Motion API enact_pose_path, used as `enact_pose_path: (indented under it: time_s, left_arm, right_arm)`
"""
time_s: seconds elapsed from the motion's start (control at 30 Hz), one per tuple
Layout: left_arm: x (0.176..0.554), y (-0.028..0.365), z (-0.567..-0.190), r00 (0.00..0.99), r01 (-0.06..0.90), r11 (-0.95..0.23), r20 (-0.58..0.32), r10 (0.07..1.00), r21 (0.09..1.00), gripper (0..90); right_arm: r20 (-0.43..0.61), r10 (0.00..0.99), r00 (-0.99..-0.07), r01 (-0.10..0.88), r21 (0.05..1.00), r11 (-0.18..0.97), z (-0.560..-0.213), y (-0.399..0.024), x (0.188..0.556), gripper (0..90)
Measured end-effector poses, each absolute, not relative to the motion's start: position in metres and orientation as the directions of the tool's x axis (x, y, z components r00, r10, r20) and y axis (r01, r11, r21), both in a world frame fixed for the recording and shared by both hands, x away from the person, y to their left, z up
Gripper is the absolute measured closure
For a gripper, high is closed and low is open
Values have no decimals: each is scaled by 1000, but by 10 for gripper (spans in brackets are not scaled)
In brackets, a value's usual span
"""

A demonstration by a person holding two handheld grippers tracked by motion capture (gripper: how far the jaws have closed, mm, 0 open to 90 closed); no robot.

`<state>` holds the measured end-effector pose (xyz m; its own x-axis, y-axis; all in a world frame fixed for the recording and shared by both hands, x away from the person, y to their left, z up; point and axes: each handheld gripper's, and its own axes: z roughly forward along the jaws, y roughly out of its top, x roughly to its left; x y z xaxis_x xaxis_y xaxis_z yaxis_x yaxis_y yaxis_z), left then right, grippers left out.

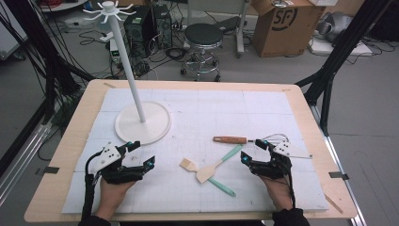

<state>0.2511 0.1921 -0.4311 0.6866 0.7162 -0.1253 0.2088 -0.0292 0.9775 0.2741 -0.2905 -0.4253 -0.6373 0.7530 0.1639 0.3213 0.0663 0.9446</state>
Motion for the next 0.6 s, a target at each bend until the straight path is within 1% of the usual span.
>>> enact_pose_path:
  time_s: [0.17, 0.33, 0.4, 0.43, 0.47, 0.53, 0.6]
  left_arm:
    - [251, 192, -431, 683, 207, -27, -124, 720, 978, 189]
    - [250, 192, -431, 684, 205, -33, -119, 720, 978, 189]
    - [250, 191, -431, 683, 205, -34, -118, 720, 978, 189]
    - [250, 191, -431, 684, 206, -36, -117, 720, 978, 190]
    - [250, 191, -431, 682, 207, -38, -116, 722, 978, 189]
    - [249, 191, -431, 683, 206, -37, -117, 721, 978, 189]
    - [249, 191, -431, 682, 207, -35, -119, 721, 978, 189]
  right_arm:
    - [172, 756, -631, 332, 941, 63, -426, -291, 275, 175]
    - [190, 755, -627, 346, 937, 52, -426, -292, 277, 255]
    - [215, 749, -627, 357, 934, 31, -426, -294, 278, 324]
    - [226, 750, -622, 365, 931, 23, -427, -295, 278, 368]
    - [230, 751, -619, 371, 929, 21, -427, -296, 279, 432]
    - [254, 747, -614, 392, 920, 8, -428, -297, 281, 501]
    - [258, 744, -617, 391, 920, 6, -428, -298, 282, 594]
